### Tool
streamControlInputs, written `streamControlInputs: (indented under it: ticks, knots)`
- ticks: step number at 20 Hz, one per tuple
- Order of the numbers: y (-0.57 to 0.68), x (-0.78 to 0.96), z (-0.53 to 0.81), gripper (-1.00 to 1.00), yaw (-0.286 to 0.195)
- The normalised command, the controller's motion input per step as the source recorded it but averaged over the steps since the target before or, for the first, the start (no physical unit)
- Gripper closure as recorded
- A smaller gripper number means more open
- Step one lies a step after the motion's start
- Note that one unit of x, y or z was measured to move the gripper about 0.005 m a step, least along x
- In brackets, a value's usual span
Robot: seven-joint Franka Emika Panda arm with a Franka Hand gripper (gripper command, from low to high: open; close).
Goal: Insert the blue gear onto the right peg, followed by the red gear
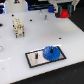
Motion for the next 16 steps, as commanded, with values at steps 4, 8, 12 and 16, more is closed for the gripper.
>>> streamControlInputs:
  ticks: [4, 8, 12, 16]
  knots:
    - [-0.19, 0.82, 0.39, 1.0, 0.0]
    - [-0.11, 0.84, 0.36, 1.0, 0.0]
    - [-0.09, 0.82, 0.32, 1.0, 0.0]
    - [-0.13, 0.81, 0.27, 1.0, 0.0]
